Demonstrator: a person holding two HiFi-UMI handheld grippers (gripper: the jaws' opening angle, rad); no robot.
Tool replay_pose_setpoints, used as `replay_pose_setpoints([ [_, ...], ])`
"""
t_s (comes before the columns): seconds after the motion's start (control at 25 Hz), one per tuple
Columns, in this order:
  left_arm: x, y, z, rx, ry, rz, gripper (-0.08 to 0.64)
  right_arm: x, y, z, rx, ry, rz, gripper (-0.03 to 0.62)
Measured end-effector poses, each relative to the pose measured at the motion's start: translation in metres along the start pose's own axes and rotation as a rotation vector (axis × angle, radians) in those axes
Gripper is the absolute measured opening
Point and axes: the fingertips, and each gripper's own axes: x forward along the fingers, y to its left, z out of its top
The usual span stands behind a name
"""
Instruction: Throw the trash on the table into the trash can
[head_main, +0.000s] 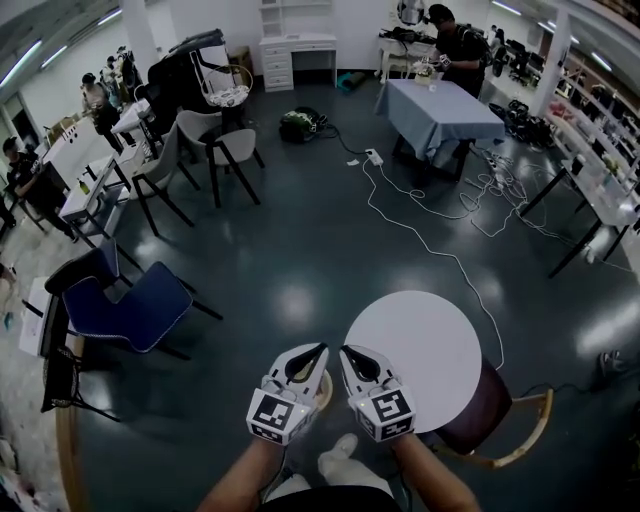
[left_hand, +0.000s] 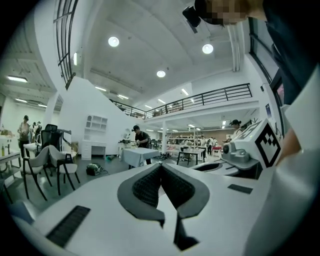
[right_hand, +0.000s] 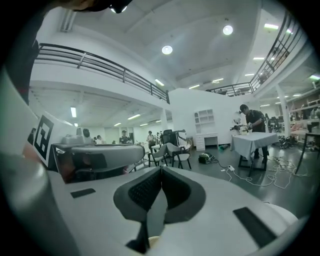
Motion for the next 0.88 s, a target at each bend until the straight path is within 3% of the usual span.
replay_pose_setpoints([
  [0.36,-0.069,-0.011,0.024,0.037,-0.023,0.018,0.015,-0.029,0.055,0.028,-0.032,-0.047,-0.02,0.018],
  [0.88,-0.184,-0.033,0.042,-0.028,-0.046,0.038,0.015,-0.084,0.153,0.044,-0.043,-0.088,-0.041,0.018],
])
